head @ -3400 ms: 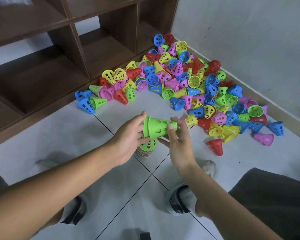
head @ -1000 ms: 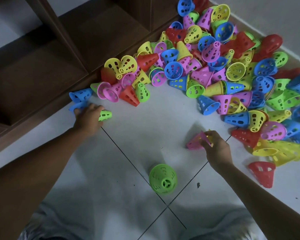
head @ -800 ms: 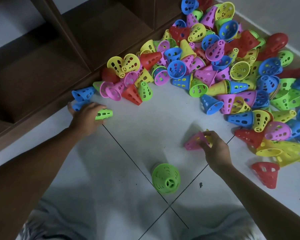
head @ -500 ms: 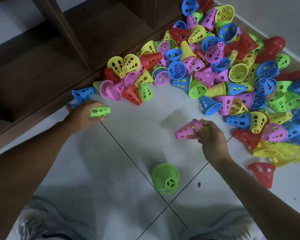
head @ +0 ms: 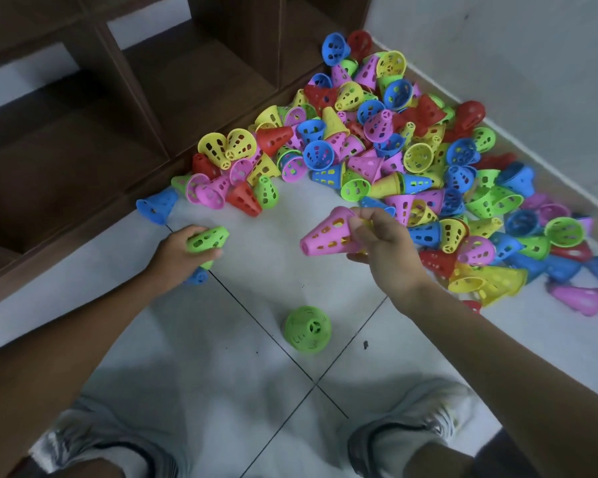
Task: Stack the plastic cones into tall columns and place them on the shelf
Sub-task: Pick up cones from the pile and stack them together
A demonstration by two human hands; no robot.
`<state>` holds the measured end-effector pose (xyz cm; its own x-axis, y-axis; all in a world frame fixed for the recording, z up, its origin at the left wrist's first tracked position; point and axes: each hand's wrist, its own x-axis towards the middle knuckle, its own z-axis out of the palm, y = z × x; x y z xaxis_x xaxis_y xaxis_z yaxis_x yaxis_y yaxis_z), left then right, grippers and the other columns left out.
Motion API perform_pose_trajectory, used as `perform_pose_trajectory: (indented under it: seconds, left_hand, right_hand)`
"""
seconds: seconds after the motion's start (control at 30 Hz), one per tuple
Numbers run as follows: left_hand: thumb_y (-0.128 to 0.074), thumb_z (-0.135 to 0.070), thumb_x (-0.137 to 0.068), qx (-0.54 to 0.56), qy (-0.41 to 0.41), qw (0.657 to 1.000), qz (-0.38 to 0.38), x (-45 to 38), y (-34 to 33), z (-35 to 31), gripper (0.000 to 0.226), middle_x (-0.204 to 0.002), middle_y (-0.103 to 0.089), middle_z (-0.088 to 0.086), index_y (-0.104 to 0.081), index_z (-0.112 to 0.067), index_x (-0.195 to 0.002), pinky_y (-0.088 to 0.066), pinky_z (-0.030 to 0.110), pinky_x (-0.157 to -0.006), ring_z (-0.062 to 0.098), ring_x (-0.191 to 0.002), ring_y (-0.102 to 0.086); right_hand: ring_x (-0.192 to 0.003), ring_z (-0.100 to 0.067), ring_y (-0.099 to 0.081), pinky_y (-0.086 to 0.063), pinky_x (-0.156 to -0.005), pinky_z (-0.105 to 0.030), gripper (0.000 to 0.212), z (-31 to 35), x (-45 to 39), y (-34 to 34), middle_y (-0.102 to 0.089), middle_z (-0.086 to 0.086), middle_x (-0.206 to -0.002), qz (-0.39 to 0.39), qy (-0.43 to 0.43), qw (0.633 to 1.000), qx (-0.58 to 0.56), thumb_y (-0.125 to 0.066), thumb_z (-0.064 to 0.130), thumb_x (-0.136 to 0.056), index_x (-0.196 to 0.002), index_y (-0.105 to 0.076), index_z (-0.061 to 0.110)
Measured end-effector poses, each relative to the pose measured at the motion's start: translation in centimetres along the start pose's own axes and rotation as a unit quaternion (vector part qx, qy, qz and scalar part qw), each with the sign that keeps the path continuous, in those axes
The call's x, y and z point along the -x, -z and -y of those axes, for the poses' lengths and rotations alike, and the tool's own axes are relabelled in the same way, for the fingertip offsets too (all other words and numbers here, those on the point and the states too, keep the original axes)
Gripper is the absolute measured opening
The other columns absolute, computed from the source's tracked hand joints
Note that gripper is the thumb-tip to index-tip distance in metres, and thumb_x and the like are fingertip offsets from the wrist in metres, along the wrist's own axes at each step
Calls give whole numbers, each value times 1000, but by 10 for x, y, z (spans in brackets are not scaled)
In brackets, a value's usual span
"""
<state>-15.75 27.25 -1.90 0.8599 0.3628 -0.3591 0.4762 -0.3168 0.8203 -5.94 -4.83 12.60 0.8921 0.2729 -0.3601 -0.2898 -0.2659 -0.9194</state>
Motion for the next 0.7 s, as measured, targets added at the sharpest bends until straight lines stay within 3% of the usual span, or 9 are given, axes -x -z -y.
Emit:
perform_pose_trajectory:
  seconds: [0.1,0.2,0.33,0.43,0.53,0.6,0.7]
  left_hand:
    - [-85,-26,-81,77,-17,997,16,15,-14,-38,37,-104,-73,13,-70,-15,-113,-55,38,-83,17,-89,-66]
    - [-77,-19,-89,145,-50,987,42,42,-25,-85,28,-111,-72,17,-69,-12,-115,-53,38,-89,17,-93,-66]
    - [-79,-29,-85,178,-72,978,81,87,-32,-124,37,-114,-74,10,-68,-17,-119,-53,36,-95,18,-102,-69]
    - [-77,-27,-88,188,-70,976,85,112,-37,-137,31,-114,-74,7,-68,-18,-117,-53,38,-96,19,-106,-70]
    - [-78,-34,-84,251,-42,965,64,126,-44,-149,36,-109,-75,5,-70,-18,-115,-51,37,-91,17,-97,-68]
    - [-78,-42,-78,296,-26,954,47,132,-50,-155,41,-101,-73,7,-72,-17,-109,-47,40,-87,20,-91,-65]
    - [-78,-50,-74,320,-14,947,31,138,-56,-158,45,-99,-71,9,-73,-18,-106,-45,43,-85,24,-90,-61]
  right_hand:
    - [-77,-11,-56,-56,-85,-43,10,13,21,7,-56,5,-83,-40,12,999,2,-51,20,-105,-98,-58,20]
    - [-84,-16,-57,-58,-84,-42,8,17,45,18,-56,2,-88,-71,20,997,0,-52,24,-105,-101,-58,25]
    - [-71,-11,-61,-60,-77,-40,10,18,76,27,-60,4,-75,-112,17,992,-48,-52,20,-105,-110,-59,24]
    - [-62,-6,-64,-61,-71,-40,32,16,94,27,-62,10,-67,-126,-13,987,-100,-54,14,-104,-132,-50,30]
    - [-66,-7,-64,-59,-81,-46,39,13,100,19,-64,12,-69,-126,-39,983,-129,-47,11,-106,-142,-42,28]
    - [-72,-10,-62,-57,-89,-49,39,10,99,15,-63,8,-82,-127,-69,978,-147,-43,9,-108,-142,-43,26]
    - [-82,-12,-62,-51,-92,-41,29,3,92,10,-64,5,-90,-117,-118,979,-122,-44,16,-108,-134,-52,22]
